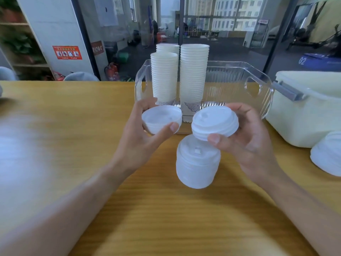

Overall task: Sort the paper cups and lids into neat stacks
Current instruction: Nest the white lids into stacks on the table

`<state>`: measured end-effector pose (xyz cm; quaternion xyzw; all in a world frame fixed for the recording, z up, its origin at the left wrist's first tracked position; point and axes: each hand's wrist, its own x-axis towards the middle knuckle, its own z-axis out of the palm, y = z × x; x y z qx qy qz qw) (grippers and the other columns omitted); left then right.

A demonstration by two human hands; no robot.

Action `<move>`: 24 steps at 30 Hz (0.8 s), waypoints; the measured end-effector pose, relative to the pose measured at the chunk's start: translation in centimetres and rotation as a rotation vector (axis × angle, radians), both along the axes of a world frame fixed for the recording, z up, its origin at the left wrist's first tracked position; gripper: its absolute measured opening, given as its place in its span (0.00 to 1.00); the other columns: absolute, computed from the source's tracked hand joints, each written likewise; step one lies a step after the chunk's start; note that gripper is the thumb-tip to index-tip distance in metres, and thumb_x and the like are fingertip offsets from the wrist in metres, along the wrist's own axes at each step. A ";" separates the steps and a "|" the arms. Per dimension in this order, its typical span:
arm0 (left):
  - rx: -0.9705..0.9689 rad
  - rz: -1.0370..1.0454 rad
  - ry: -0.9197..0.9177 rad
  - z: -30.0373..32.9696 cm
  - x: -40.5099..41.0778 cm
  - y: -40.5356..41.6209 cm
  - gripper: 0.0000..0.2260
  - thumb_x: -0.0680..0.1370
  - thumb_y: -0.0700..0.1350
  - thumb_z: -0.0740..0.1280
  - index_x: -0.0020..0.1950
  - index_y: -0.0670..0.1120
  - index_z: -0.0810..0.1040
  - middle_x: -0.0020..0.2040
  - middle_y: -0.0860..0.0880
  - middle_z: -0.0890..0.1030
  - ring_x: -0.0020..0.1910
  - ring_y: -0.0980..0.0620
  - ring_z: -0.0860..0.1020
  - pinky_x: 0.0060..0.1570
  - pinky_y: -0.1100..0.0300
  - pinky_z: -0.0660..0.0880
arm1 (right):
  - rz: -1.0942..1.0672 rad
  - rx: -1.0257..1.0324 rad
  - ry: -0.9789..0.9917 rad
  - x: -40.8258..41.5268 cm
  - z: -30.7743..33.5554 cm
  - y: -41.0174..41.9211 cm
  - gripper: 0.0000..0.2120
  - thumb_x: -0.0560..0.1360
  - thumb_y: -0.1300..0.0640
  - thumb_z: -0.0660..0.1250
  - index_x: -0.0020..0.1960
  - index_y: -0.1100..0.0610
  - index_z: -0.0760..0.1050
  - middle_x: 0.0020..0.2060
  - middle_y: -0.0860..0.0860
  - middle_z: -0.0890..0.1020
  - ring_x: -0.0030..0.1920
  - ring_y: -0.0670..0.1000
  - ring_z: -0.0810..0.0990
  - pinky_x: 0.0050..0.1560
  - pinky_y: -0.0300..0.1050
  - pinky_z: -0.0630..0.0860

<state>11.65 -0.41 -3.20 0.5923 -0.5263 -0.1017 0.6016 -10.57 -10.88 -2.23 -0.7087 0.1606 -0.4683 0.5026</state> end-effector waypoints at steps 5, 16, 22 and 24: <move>-0.003 -0.010 0.091 -0.2 -0.2 -0.1 0.34 0.66 0.59 0.79 0.68 0.58 0.69 0.57 0.65 0.81 0.58 0.60 0.81 0.54 0.65 0.77 | 0.038 0.059 0.030 -0.3 -0.3 0.5 0.39 0.58 0.38 0.85 0.62 0.49 0.72 0.57 0.49 0.85 0.61 0.53 0.83 0.63 0.54 0.77; 0.019 0.012 0.191 -0.3 -0.4 -0.4 0.37 0.62 0.59 0.81 0.67 0.48 0.75 0.53 0.57 0.84 0.48 0.62 0.82 0.47 0.68 0.77 | 0.328 0.242 0.207 -0.8 -0.1 -1.2 0.32 0.63 0.53 0.77 0.67 0.53 0.79 0.61 0.52 0.85 0.62 0.51 0.82 0.57 0.41 0.78; 0.034 0.000 0.180 -0.4 -0.8 -0.2 0.38 0.63 0.58 0.80 0.68 0.48 0.74 0.54 0.56 0.83 0.48 0.63 0.81 0.47 0.69 0.76 | 0.370 0.267 0.289 -1.0 0.1 -0.8 0.39 0.64 0.51 0.74 0.75 0.52 0.72 0.67 0.55 0.81 0.66 0.51 0.80 0.62 0.45 0.75; 0.045 -0.001 0.178 -0.3 -0.9 -0.2 0.37 0.64 0.56 0.82 0.69 0.48 0.74 0.55 0.55 0.83 0.49 0.62 0.82 0.48 0.68 0.77 | 0.277 0.214 0.322 -0.6 0.1 0.2 0.43 0.62 0.46 0.77 0.76 0.46 0.69 0.67 0.48 0.81 0.67 0.48 0.80 0.64 0.45 0.75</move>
